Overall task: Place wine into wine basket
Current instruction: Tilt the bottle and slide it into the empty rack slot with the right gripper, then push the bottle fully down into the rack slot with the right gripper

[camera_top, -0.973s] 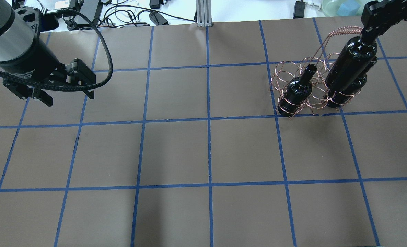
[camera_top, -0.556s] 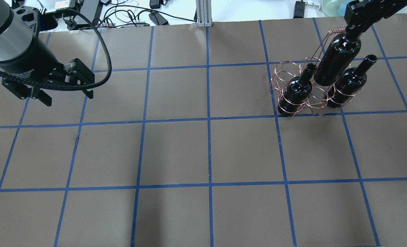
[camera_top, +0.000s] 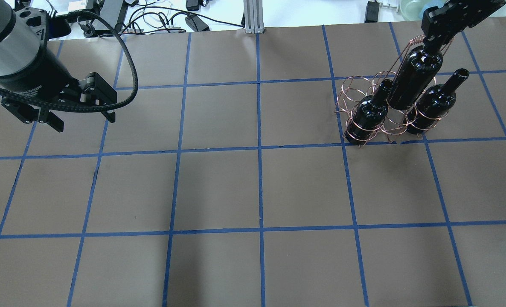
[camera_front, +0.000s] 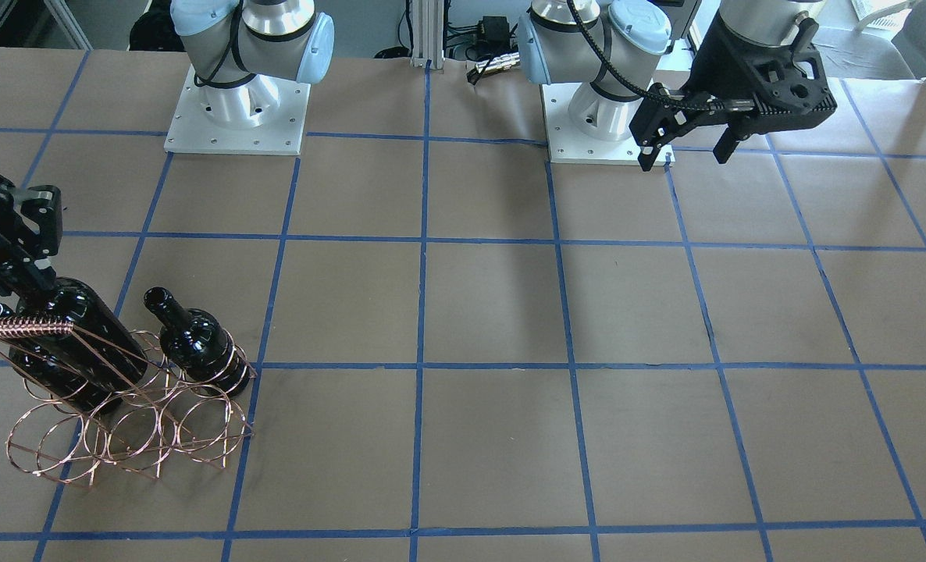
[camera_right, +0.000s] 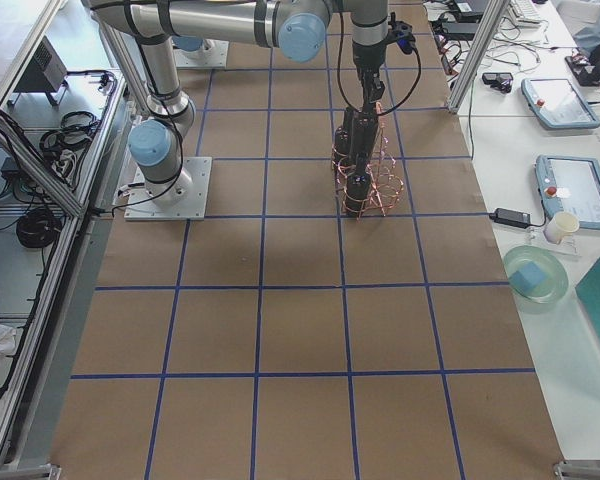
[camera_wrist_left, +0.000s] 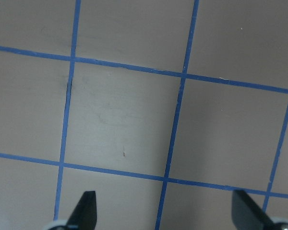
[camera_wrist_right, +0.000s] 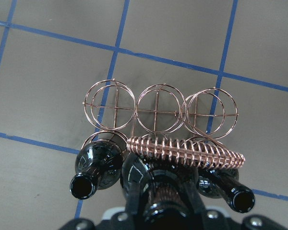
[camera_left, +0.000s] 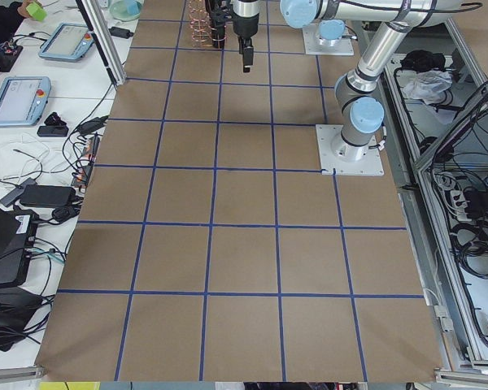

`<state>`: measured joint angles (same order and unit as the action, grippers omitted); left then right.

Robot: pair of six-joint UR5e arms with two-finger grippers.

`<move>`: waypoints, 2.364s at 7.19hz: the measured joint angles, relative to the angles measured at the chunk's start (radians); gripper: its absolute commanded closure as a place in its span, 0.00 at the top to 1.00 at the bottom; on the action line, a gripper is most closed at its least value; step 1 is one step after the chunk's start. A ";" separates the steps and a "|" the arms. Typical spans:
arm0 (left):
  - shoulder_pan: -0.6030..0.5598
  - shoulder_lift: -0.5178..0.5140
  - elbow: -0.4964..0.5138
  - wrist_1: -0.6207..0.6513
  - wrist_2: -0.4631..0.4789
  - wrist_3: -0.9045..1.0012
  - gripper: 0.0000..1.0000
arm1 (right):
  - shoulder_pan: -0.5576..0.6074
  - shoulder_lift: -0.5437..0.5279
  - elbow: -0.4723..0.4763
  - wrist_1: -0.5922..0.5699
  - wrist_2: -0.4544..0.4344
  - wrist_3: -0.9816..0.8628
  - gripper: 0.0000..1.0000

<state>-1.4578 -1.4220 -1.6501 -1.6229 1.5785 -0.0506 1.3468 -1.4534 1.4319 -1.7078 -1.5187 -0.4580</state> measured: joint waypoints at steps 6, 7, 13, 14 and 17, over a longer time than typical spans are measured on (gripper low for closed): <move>0.001 -0.001 0.000 -0.003 0.001 -0.008 1.00 | -0.001 0.004 0.024 -0.016 -0.013 -0.067 0.00; 0.001 -0.002 0.000 -0.003 0.000 -0.008 1.00 | -0.001 0.004 0.025 -0.016 -0.013 -0.070 0.00; 0.001 -0.004 -0.001 -0.001 -0.002 -0.003 1.00 | -0.003 0.032 0.026 -0.054 -0.011 -0.072 0.00; 0.001 -0.004 -0.001 -0.001 -0.002 -0.001 1.00 | -0.003 0.038 0.033 -0.054 -0.009 -0.067 0.00; 0.001 -0.003 -0.001 -0.002 -0.001 0.001 1.00 | -0.003 0.042 0.063 -0.060 -0.003 -0.068 0.00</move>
<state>-1.4569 -1.4247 -1.6506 -1.6251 1.5773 -0.0496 1.3438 -1.4117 1.4953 -1.7683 -1.5218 -0.5261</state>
